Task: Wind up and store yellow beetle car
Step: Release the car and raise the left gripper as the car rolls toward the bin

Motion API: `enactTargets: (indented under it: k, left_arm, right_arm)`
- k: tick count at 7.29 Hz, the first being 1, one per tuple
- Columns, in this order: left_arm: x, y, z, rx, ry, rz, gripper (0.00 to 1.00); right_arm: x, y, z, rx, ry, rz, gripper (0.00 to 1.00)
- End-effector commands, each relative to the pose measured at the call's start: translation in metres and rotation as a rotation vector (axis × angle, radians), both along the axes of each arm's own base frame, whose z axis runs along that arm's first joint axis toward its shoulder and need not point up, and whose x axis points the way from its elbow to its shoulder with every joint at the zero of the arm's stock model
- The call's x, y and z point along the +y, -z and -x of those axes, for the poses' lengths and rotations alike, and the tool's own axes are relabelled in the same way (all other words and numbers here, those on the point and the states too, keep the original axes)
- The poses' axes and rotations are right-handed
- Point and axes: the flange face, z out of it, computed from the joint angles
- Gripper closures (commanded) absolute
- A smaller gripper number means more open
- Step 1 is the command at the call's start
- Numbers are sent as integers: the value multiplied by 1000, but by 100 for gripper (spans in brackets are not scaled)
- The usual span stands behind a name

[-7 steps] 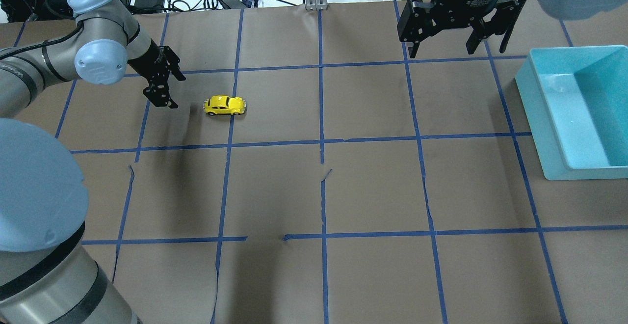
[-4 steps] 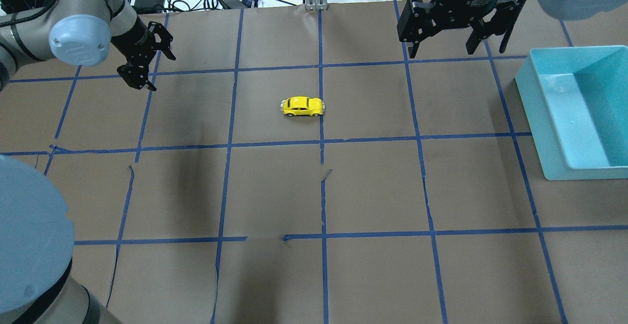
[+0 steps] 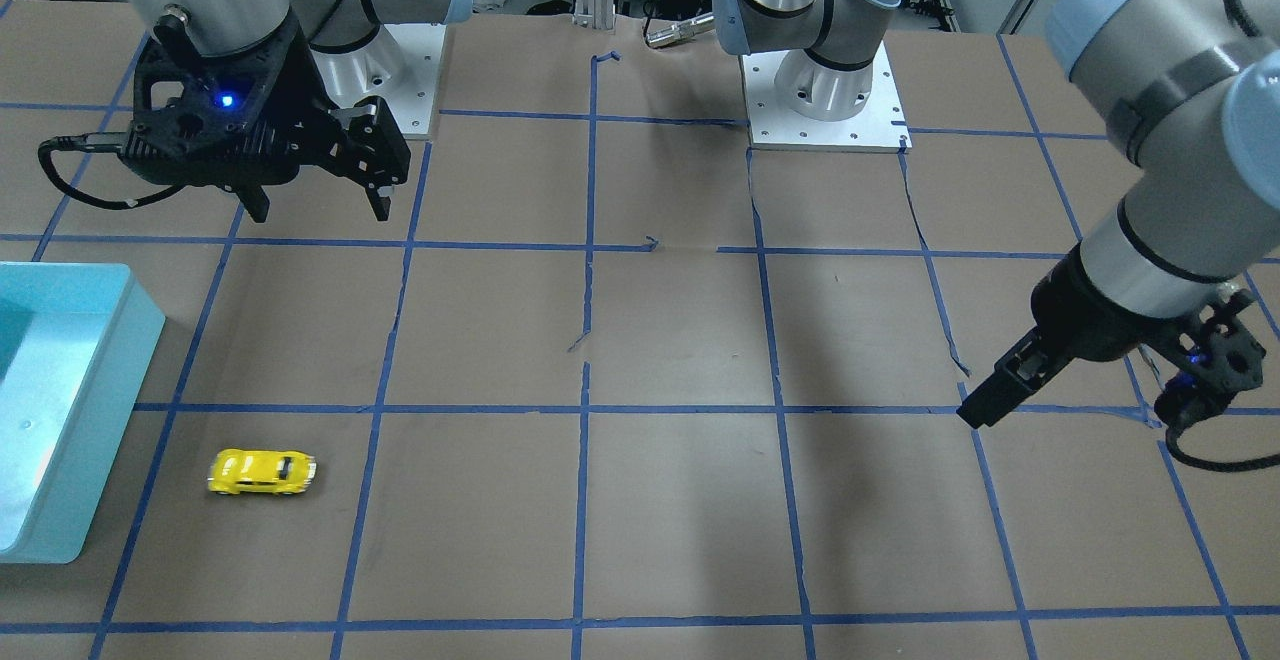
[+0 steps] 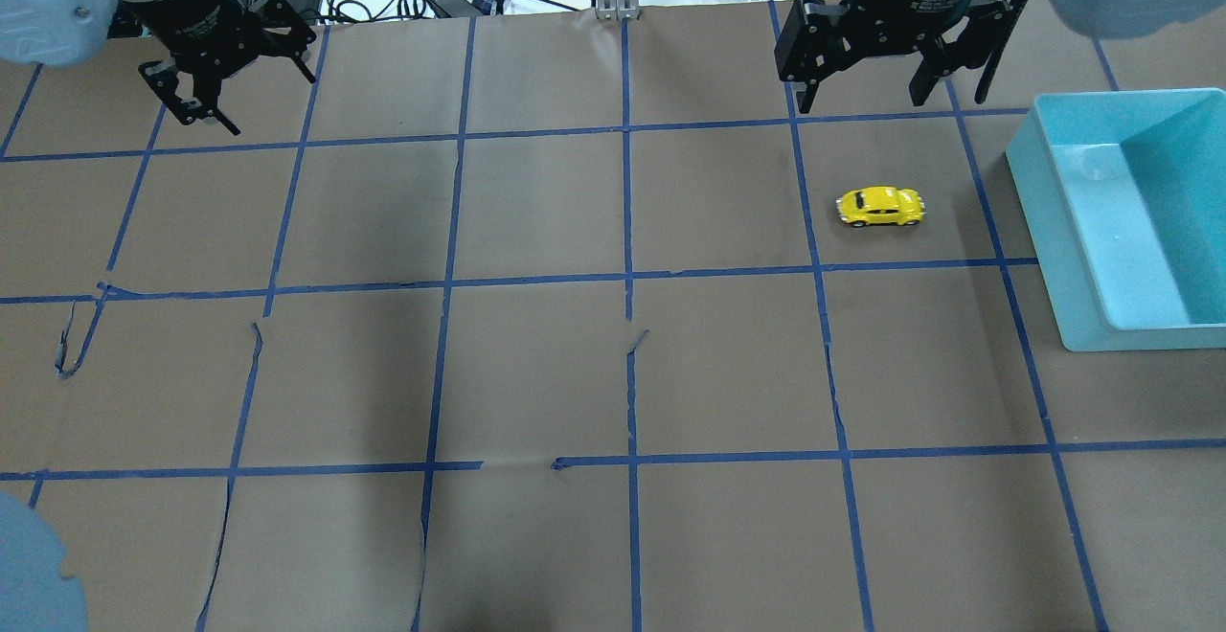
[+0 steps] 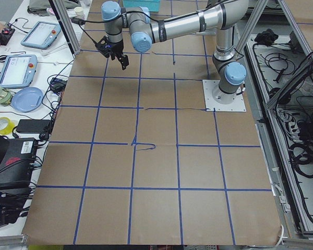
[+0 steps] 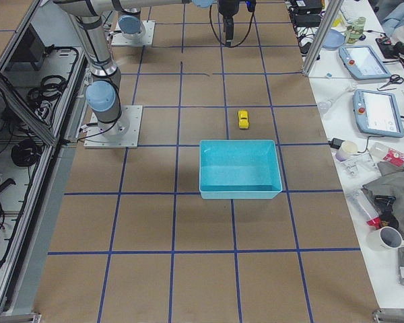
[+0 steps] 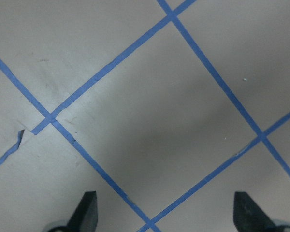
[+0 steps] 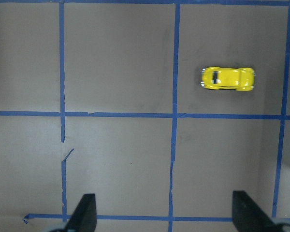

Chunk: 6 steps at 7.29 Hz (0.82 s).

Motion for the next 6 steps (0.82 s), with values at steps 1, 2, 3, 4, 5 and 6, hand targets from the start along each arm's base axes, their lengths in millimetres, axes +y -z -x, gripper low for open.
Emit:
enactTargets:
  k: [1, 2, 3, 4, 5, 6]
  left_arm:
    - [30, -44, 36, -12, 132, 38, 0]
    - [34, -45, 43, -10, 141, 42, 0]
    - [39, -44, 46, -13, 161, 34, 0]
    - [43, -37, 50, -18, 293, 25, 0]
    - [51, -39, 52, -30, 450, 21, 0]
    - [52, -42, 52, -36, 531, 26, 0]
  right_arm:
    - [0, 0, 0, 0, 0, 0, 0]
    - [0, 0, 0, 0, 2, 0, 0]
    - [0, -1, 0, 1, 2, 2, 0]
    - [0, -1, 0, 0, -3, 2, 0]
    - [-1, 1, 2, 0, 3, -4, 0]
    - [-1, 0, 3, 0, 5, -3, 0]
